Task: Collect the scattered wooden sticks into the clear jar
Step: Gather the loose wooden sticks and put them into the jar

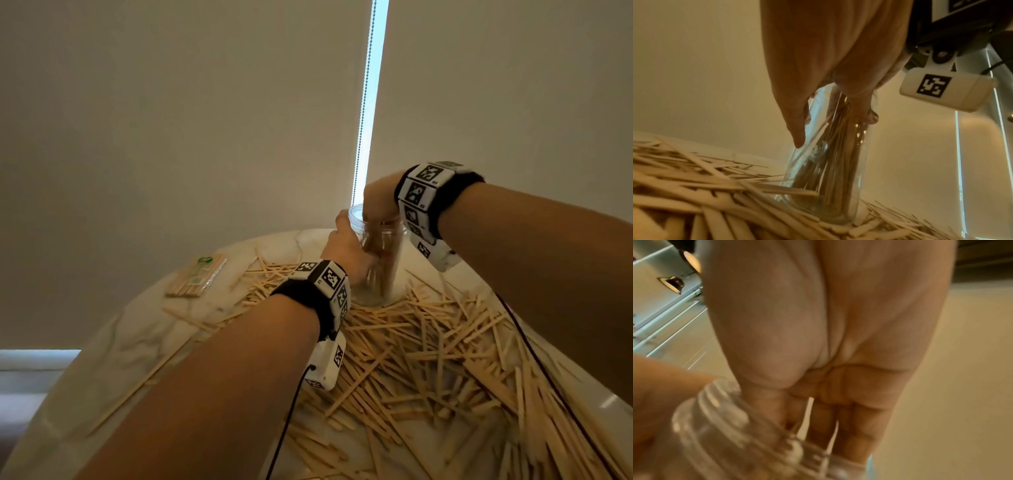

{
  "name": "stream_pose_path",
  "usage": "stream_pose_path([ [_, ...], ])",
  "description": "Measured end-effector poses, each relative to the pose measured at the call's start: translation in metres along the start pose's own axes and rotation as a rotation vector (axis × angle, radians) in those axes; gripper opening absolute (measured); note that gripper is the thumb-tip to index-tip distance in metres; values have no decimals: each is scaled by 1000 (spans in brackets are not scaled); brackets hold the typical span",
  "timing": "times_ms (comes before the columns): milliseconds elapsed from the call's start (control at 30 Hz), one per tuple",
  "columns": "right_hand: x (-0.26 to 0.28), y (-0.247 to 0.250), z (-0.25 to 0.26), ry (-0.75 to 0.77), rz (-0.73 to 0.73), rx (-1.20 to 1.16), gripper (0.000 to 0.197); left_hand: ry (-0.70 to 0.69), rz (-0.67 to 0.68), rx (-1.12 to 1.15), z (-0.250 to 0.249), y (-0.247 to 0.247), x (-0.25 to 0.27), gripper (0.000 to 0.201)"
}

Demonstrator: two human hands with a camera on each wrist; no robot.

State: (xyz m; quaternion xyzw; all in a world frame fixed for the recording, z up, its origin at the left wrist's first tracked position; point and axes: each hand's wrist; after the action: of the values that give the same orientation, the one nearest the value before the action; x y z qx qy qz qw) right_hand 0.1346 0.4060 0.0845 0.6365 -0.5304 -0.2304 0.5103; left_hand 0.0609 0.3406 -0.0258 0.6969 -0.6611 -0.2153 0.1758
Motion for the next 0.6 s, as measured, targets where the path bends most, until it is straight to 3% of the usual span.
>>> stream_pose_path([
  [167,29,7,-9,38,-52,-212,28,57,9,-11,-7,5,10,107],
  [300,64,4,-21,98,-272,-406,20,143,81,-43,-26,18,39,118],
  [367,86,-3,-25,129,-341,-495,17,103,39,-52,-28,24,62,98],
  [433,115,-12,-24,173,-362,-580,15,44,-19,-56,-22,26,92,58],
  [500,145,-28,-17,209,-328,-618,15,29,5,-87,-14,26,126,29],
  [600,190,-64,0,258,-218,-562,15,21,190,-164,-7,22,184,21],
])
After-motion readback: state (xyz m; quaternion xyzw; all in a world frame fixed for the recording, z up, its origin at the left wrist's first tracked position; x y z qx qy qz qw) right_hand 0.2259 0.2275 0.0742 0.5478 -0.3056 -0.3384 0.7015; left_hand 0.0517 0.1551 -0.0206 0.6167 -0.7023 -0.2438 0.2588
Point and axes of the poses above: each hand's wrist, its own x-axis away from the middle knuckle, its own y-axis out of the back of the hand, z = x × y, and after that the axes turned 10 degrees about z, right-handed
